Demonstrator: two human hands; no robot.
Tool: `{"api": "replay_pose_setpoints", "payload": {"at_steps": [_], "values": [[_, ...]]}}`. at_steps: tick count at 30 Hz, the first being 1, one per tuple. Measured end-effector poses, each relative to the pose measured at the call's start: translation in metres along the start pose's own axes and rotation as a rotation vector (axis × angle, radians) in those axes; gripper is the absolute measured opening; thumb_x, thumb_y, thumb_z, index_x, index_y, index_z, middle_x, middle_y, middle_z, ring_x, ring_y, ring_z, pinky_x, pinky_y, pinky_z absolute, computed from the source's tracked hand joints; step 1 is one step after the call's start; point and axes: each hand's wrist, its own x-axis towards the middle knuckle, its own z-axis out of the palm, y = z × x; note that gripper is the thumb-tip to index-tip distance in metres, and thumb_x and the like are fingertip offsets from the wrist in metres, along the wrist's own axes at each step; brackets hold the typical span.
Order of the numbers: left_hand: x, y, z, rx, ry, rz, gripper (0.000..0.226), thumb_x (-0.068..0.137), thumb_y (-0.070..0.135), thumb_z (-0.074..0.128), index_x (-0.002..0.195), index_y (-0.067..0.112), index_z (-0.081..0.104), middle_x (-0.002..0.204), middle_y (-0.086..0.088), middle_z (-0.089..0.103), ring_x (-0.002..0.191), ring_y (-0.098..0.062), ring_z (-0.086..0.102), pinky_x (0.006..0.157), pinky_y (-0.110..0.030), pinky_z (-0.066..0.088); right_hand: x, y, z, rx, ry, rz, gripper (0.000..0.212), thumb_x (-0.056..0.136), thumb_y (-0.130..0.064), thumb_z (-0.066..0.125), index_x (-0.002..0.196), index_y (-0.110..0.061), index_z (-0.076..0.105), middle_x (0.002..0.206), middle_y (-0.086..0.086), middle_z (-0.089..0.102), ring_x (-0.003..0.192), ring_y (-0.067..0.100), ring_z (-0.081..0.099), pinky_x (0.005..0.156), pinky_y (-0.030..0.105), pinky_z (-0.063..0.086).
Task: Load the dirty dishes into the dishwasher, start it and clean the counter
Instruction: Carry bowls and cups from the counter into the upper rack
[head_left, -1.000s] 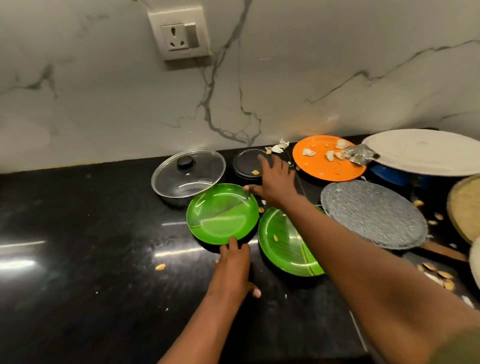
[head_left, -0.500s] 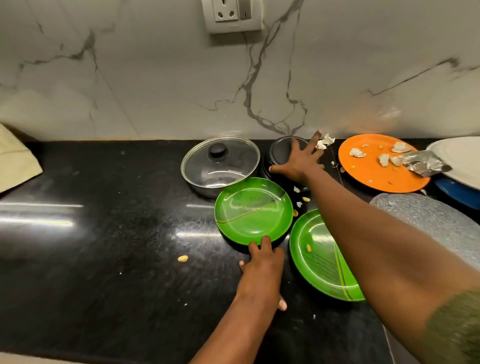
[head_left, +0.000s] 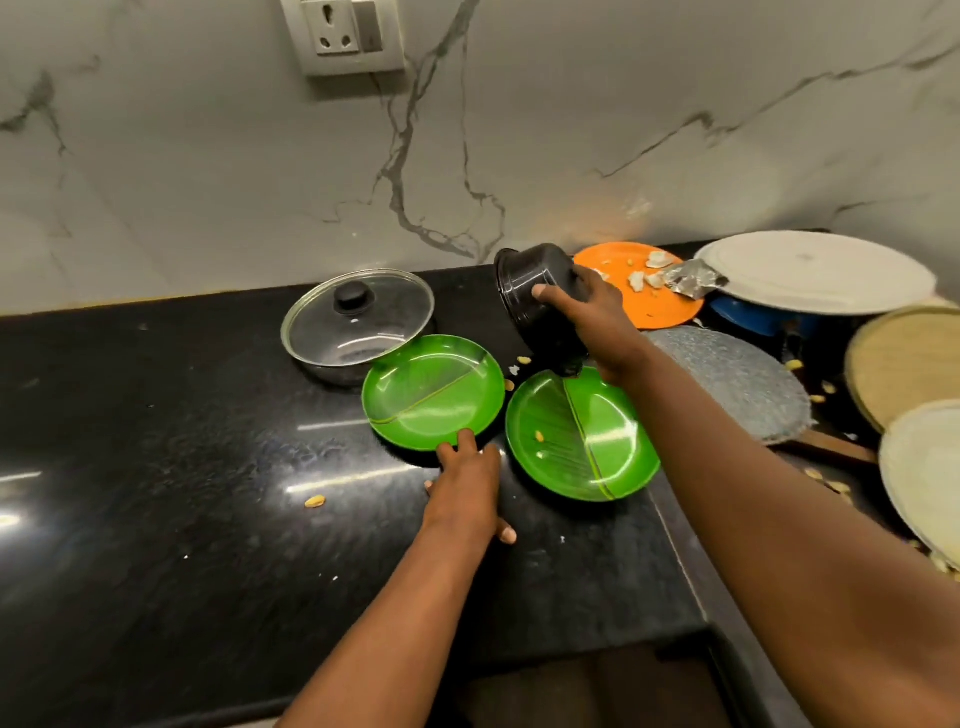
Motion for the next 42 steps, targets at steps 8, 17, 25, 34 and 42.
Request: {"api": "replay_pose_setpoints", "payload": {"at_steps": [8,17,25,34,42], "values": [[-0.006,-0.012,0.010,0.020,0.069,0.079,0.082,0.061,0.039,0.087,0.124,0.008,0.046,0.129,-0.012,0.034,0.121,-0.036,0.035,0.092,-0.051,0.046,-0.129,0.011,-0.008,0.393,0.035,0.133,0.111,0.066,-0.059,0.074,0.151,-0.032,0.009,0.135,0.000,0.050,0.115,0.019,0.059,0.084,0.045,0.054],[-0.056,-0.049,0.043,0.032,0.178,0.371,0.045,0.081,0.032,0.069,0.117,0.013,0.049,0.127,-0.007,0.046,0.122,-0.028,0.040,0.098,-0.042,0.039,-0.182,-0.019,-0.030,0.694,0.256,0.019,0.106,0.056,-0.056,0.082,0.143,-0.021,0.031,0.131,0.011,0.056,0.112,0.029,0.060,0.092,0.047,0.053],[-0.060,-0.058,0.035,0.112,0.163,0.366,0.049,0.079,0.034,0.070,0.120,0.022,0.046,0.132,0.003,0.043,0.123,-0.023,0.038,0.093,-0.043,0.040,-0.176,-0.002,-0.043,0.864,0.222,-0.007,0.078,0.070,-0.063,0.073,0.137,-0.031,0.051,0.140,0.014,0.052,0.124,0.040,0.053,0.092,0.059,0.048],[-0.073,-0.053,0.038,0.301,0.294,0.547,0.038,0.072,0.019,0.076,0.105,0.009,0.059,0.114,-0.017,0.055,0.107,-0.038,0.053,0.088,-0.049,0.046,-0.292,0.043,0.013,0.611,0.415,-0.017,0.097,0.065,-0.056,0.079,0.145,-0.024,0.035,0.128,0.009,0.061,0.119,0.031,0.057,0.095,0.045,0.044],[-0.160,-0.063,0.095,0.301,0.492,0.903,0.038,0.073,-0.014,0.052,0.110,-0.004,0.054,0.123,-0.033,0.043,0.105,-0.051,0.043,0.095,-0.061,0.033,-0.510,0.084,0.074,0.568,0.678,0.114,0.098,0.056,-0.048,0.079,0.143,-0.032,0.039,0.142,0.004,0.039,0.126,0.014,0.048,0.105,0.027,0.042]]}}
